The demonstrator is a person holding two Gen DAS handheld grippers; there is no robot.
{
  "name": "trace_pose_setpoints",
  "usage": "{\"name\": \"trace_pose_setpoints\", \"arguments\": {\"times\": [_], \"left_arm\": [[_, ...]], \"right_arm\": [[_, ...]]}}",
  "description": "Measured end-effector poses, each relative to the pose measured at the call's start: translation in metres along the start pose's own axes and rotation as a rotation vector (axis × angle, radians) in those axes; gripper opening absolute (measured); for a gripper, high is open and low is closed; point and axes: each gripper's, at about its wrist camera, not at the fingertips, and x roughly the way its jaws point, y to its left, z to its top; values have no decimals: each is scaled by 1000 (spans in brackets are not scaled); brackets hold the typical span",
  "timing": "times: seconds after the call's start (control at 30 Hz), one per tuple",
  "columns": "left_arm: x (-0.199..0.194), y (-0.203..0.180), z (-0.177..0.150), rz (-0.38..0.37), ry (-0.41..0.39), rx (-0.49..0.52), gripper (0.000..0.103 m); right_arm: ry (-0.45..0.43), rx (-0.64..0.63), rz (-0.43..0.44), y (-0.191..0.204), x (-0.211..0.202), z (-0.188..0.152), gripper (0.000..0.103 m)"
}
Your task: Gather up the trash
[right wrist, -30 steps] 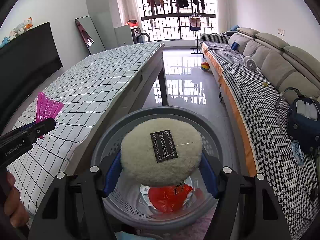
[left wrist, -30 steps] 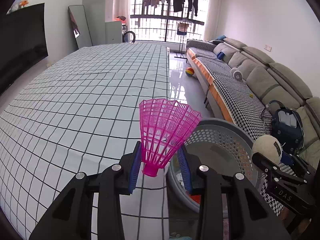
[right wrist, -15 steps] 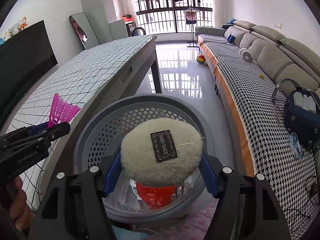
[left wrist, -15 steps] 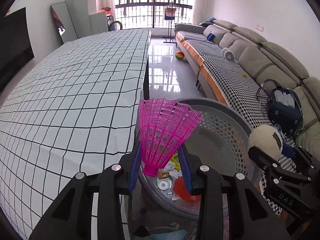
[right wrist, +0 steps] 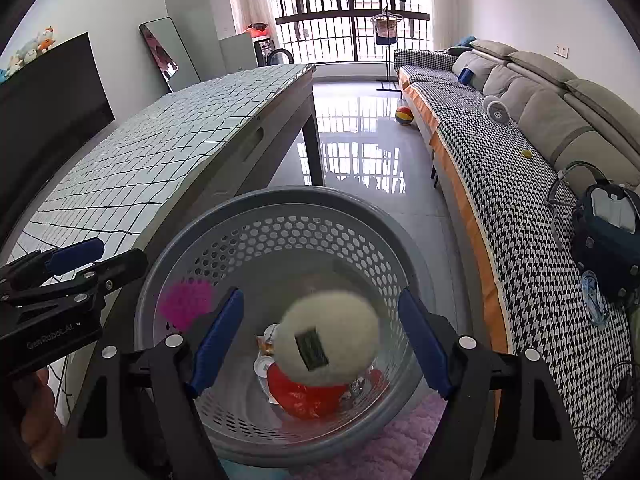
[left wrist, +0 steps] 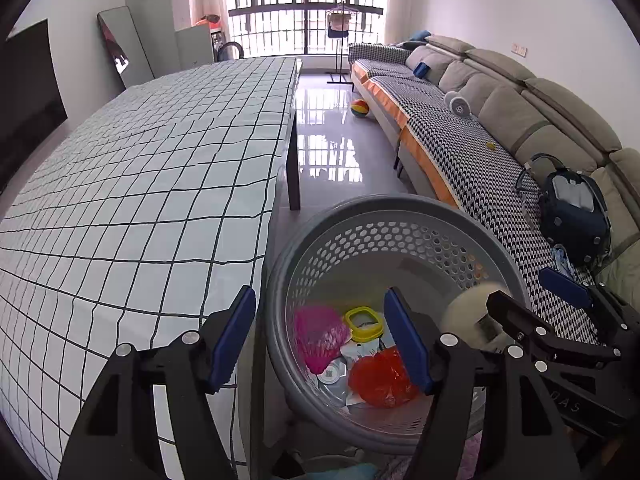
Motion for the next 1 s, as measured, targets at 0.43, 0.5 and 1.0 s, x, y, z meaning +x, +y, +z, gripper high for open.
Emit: {"name": "trace_pose_setpoints", "arguments": {"times": [0.43, 0.5, 1.0], "left_arm": [[-7, 6, -3, 26, -3, -28, 78], [-9, 9, -4, 33, -5, -35, 80], [-25, 18, -8, 81, -35, -64, 94]], "right_arm": [[9, 20, 9, 0, 0, -5, 77], [9, 18, 10, 2, -1, -6, 77], [-8, -15, -9, 17, -10, -10, 77]]}}
